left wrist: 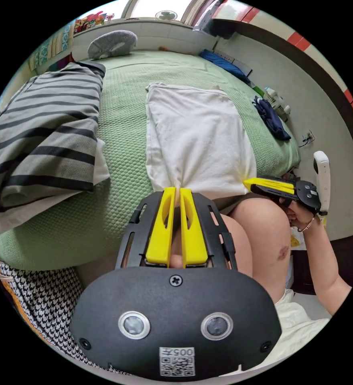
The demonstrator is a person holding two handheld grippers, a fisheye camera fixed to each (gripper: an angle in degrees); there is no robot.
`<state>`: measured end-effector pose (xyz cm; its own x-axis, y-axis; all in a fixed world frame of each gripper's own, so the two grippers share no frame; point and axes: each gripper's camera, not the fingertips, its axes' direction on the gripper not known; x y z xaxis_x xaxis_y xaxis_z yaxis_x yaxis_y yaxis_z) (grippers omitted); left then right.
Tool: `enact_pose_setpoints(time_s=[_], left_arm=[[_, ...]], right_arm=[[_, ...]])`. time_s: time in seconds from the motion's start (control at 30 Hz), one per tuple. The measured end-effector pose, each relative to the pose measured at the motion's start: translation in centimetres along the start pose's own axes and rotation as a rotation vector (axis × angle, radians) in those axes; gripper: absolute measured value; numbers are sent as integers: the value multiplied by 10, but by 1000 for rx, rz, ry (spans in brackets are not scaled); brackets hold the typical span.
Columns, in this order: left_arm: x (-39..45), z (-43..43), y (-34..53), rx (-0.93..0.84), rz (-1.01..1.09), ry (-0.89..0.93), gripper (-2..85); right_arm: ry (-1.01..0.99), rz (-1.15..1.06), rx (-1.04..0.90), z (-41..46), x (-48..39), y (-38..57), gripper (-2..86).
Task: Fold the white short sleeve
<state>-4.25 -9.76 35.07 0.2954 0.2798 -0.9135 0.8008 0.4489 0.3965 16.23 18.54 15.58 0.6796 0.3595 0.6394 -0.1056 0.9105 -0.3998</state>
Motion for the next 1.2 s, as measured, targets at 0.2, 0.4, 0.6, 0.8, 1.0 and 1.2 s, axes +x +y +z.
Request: enact_pose_setpoints(time_s=[0.2, 0.4, 0.6, 0.8, 1.0, 1.2], left_arm=[[-18, 5, 0, 10, -19, 98, 32], [-16, 11, -5, 2, 3, 82, 33], [2, 18, -12, -16, 88, -5, 38], [4, 22, -18, -16, 100, -8, 41], [-8, 8, -16, 58, -33, 3, 121], [-5, 20, -25, 18, -35, 39, 163]], right_arm=[[-6, 5, -48, 14, 26, 21, -12], [-17, -55, -101, 6, 39, 30, -11], [152, -26, 209, -50, 71, -3, -4], [133, 115, 273, -47, 149, -74, 60], [57, 199, 237, -14, 207, -129, 102], [-43, 308, 228, 9, 251, -142, 104]])
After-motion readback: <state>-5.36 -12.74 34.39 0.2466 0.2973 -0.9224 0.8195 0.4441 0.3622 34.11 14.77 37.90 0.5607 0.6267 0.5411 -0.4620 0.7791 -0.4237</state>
